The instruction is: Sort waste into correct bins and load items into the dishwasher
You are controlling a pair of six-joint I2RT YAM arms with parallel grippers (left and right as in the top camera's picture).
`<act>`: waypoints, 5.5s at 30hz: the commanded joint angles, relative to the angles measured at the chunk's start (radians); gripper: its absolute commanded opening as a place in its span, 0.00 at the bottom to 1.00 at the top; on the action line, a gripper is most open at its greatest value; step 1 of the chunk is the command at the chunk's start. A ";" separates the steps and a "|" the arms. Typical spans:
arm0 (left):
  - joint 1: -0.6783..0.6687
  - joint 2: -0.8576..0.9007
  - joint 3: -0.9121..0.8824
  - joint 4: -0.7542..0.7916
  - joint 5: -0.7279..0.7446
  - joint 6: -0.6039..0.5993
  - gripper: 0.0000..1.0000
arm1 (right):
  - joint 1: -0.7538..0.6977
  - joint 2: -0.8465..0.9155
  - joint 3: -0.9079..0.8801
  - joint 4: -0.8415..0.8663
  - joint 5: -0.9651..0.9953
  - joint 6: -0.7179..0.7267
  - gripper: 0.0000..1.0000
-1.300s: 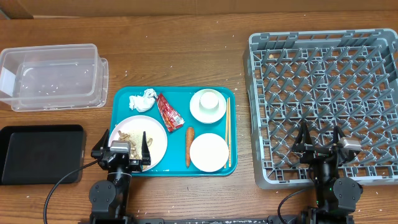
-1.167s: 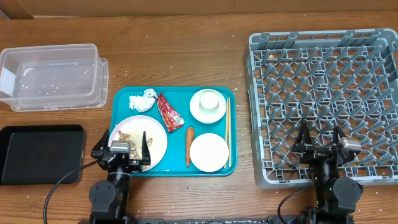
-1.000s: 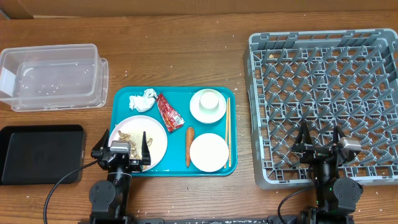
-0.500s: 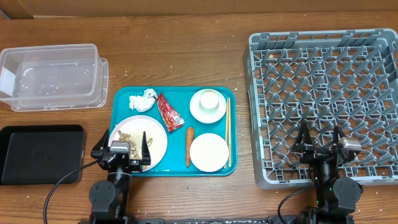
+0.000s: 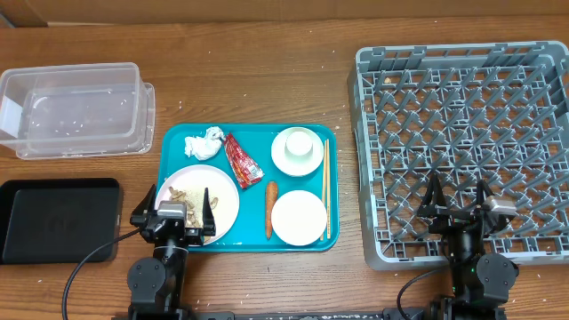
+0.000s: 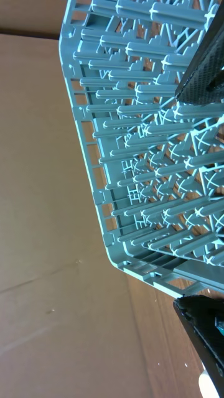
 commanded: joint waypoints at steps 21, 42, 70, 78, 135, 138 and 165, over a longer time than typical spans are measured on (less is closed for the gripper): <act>-0.005 -0.008 -0.004 0.025 0.070 -0.064 1.00 | -0.001 -0.010 -0.011 0.005 0.006 -0.004 1.00; -0.005 0.012 0.086 0.280 0.474 -0.144 1.00 | -0.001 -0.010 -0.011 0.004 0.006 -0.004 1.00; -0.007 0.961 1.003 -0.417 0.716 -0.066 1.00 | -0.001 -0.010 -0.011 0.004 0.006 -0.004 1.00; -0.115 1.144 1.308 -0.900 0.145 -0.153 1.00 | -0.001 -0.010 -0.011 0.004 0.006 -0.004 1.00; -0.370 1.724 0.979 -0.798 0.010 -0.557 0.77 | -0.001 -0.010 -0.011 0.004 0.006 -0.004 1.00; -0.374 1.724 0.978 -0.796 -0.030 -0.557 0.76 | -0.001 -0.010 -0.011 0.005 0.006 -0.004 1.00; -0.374 1.781 1.027 -0.850 -0.085 -0.550 0.10 | -0.001 -0.010 -0.011 0.004 0.006 -0.004 1.00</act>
